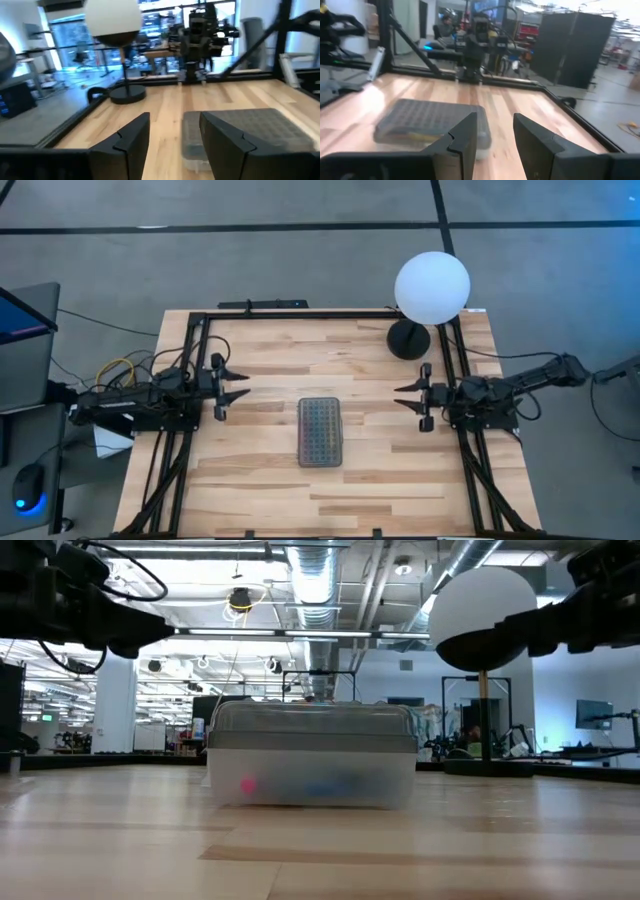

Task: Pick & place school supplies into a supply box
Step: Return to Home Position

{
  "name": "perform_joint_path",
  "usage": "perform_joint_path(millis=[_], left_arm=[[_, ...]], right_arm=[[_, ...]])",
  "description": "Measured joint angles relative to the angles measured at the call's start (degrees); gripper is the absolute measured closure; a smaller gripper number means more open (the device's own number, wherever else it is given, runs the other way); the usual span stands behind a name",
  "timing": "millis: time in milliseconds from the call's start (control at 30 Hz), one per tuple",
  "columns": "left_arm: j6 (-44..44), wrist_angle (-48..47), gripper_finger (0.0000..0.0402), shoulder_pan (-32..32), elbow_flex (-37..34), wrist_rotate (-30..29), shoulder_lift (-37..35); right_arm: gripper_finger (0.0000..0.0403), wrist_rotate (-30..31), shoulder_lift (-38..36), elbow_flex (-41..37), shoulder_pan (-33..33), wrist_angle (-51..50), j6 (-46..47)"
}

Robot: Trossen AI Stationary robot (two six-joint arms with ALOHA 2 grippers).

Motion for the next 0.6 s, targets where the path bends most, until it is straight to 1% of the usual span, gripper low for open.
perform_joint_path(millis=[100, 300, 367, 467, 533, 600], left_arm=[[0.00, 0.75, 0.0233, -0.02, -0.01, 2.38, -0.02], [1.47, 1.34, 0.0233, -0.02, -0.04, 2.56, -0.02], [1.79, 0.93, 0.0233, -0.01, -0.04, 2.48, -0.03], [1.84, 0.68, 0.0233, -0.02, -0.07, 2.10, -0.02], [1.84, 0.80, 0.0233, 0.00, -0.07, 2.10, -0.02], [1.84, 0.79, 0.0233, -0.02, -0.09, 2.10, -0.02]], right_arm=[[0.0282, -0.10, -0.03, -0.02, 1.05, 1.00, 0.00], [0.0282, 0.11, -0.01, -0.02, 1.70, -0.14, 0.19], [0.0282, 1.74, 0.01, -0.02, 1.67, -2.19, 0.65], [0.0282, 4.48, 0.00, -0.02, 0.69, -3.15, 1.20], [0.0282, 4.36, -0.87, -0.04, -0.68, -2.89, -0.48], [0.0282, 2.34, -2.44, -0.04, -2.30, -2.93, -1.69]])
